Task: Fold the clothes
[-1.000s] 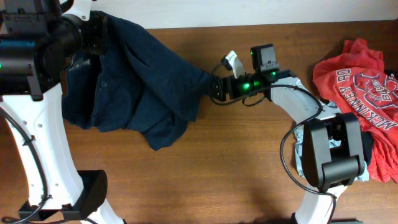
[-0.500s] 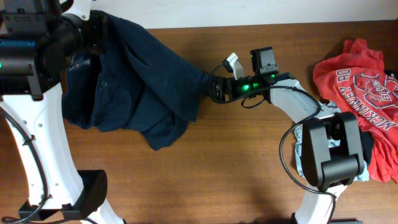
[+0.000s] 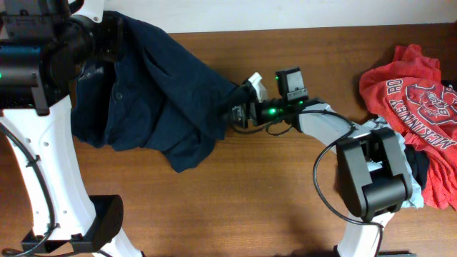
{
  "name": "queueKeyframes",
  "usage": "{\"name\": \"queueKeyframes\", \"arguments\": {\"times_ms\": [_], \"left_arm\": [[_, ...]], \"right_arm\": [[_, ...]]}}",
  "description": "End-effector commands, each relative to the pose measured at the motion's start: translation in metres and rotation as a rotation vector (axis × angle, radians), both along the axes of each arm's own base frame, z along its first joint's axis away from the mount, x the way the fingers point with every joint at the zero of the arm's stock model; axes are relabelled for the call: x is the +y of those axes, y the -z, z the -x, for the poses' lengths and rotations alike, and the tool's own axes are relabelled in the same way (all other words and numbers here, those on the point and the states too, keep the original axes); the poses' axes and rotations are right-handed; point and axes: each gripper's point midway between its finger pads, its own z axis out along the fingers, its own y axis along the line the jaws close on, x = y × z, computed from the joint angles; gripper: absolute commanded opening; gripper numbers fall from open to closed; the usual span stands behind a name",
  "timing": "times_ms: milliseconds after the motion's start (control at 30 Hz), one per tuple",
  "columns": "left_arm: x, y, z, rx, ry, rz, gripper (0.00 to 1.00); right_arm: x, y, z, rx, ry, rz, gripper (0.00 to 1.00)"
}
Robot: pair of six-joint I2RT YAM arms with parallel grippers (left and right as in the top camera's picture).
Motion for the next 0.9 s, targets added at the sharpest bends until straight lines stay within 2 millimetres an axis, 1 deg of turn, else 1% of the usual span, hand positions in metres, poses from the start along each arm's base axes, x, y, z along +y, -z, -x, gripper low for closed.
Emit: {"name": "queueKeyframes", "arguments": {"times_ms": [0, 33, 67, 167, 200, 233, 300, 467, 567, 633, 733, 767, 833, 867], "left_arm": [[0.002, -0.016, 0.007, -0.048, -0.015, 0.009, 0.00], [0.002, -0.016, 0.008, -0.047, -0.015, 0.009, 0.00], [0.002, -0.015, 0.008, -0.044, -0.015, 0.009, 0.00], [0.002, -0.015, 0.008, -0.043, -0.015, 0.009, 0.00], [0.002, -0.015, 0.008, -0.043, -0.015, 0.009, 0.00], [0.002, -0.015, 0.008, -0.043, -0.015, 0.009, 0.00], [0.002, -0.015, 0.008, -0.043, -0.015, 0.009, 0.00], [0.002, -0.015, 0.008, -0.043, -0.015, 0.009, 0.00], [0.002, -0.015, 0.008, -0.043, -0.015, 0.009, 0.00], [0.002, -0.015, 0.008, -0.043, -0.015, 0.009, 0.00], [0.002, -0.015, 0.008, -0.043, -0.015, 0.009, 0.00], [0.002, -0.015, 0.008, -0.043, -0.015, 0.009, 0.00], [0.002, -0.015, 0.008, -0.042, -0.015, 0.009, 0.00], [0.002, -0.015, 0.008, -0.042, -0.015, 0.009, 0.00]], "right_arm": [[0.018, 0.004, 0.001, 0.008, 0.025, 0.014, 0.88], [0.018, 0.009, -0.008, -0.002, 0.084, 0.057, 0.88], [0.019, 0.008, -0.012, -0.024, 0.099, 0.065, 0.89], [0.019, 0.008, -0.014, -0.032, 0.104, 0.068, 0.89], [0.017, 0.010, -0.015, -0.030, 0.114, 0.077, 0.89], [0.010, 0.015, -0.018, -0.022, 0.142, 0.107, 0.89], [0.008, 0.017, -0.021, -0.029, 0.159, 0.121, 0.89], [0.010, 0.011, -0.027, -0.068, 0.165, 0.107, 0.90], [0.005, 0.013, -0.034, -0.089, 0.200, 0.132, 0.90], [0.009, 0.006, -0.035, -0.110, 0.184, 0.104, 0.90], [0.021, -0.006, -0.031, -0.139, 0.130, 0.042, 0.89], [0.022, -0.007, -0.030, -0.139, 0.126, 0.038, 0.88], [0.022, -0.008, -0.030, -0.140, 0.125, 0.035, 0.79], [0.021, -0.008, -0.031, -0.142, 0.126, 0.034, 0.68]]}}
